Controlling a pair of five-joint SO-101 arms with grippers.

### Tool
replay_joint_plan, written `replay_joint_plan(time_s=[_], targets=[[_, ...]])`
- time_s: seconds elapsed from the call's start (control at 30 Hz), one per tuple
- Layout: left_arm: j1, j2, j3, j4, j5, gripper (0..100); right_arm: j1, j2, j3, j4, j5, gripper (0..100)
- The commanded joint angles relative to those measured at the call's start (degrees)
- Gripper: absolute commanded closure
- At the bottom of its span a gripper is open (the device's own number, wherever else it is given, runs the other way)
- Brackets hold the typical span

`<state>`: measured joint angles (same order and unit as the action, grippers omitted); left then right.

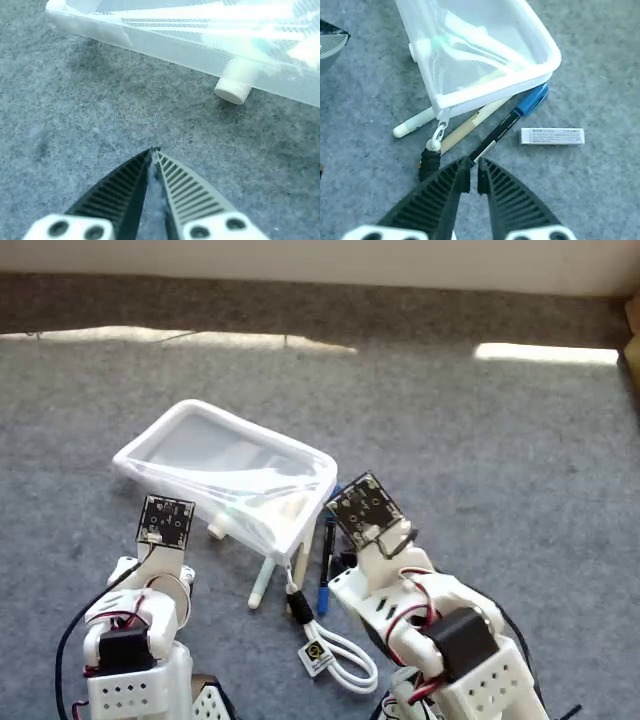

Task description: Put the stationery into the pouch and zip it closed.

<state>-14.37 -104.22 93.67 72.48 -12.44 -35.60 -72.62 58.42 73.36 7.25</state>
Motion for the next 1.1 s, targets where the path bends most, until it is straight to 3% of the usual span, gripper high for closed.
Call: replay_joint_plan(time_s=[0.0, 0.1, 0.47, 0.7, 1.07], targets=[[-0.40, -0.92, -0.66, -1.05, 0.26, 99, -3.21, 5.14, -3.65, -0.13, -3.78, 89.2], [-0.40, -0.92, -0.57, -1.05, 0.26, 99, -5.41, 8.92, -4.00, -0.31, -6.07, 84.8], [-0.40, -0.92, -0.57, -1.05, 0.26, 99, -16.57, 14.46, -1.63, -8.92, -10.55, 84.7], [-0.40, -0.92, -0.57, -1.05, 0.26, 99, -18.24, 18.59, 6.46, -19.82, -10.90, 84.7], [-0.40, -0.92, -0.48, -1.05, 0.26, 99, -18.24, 30.29, 7.87, -24.22, -10.90, 84.7]])
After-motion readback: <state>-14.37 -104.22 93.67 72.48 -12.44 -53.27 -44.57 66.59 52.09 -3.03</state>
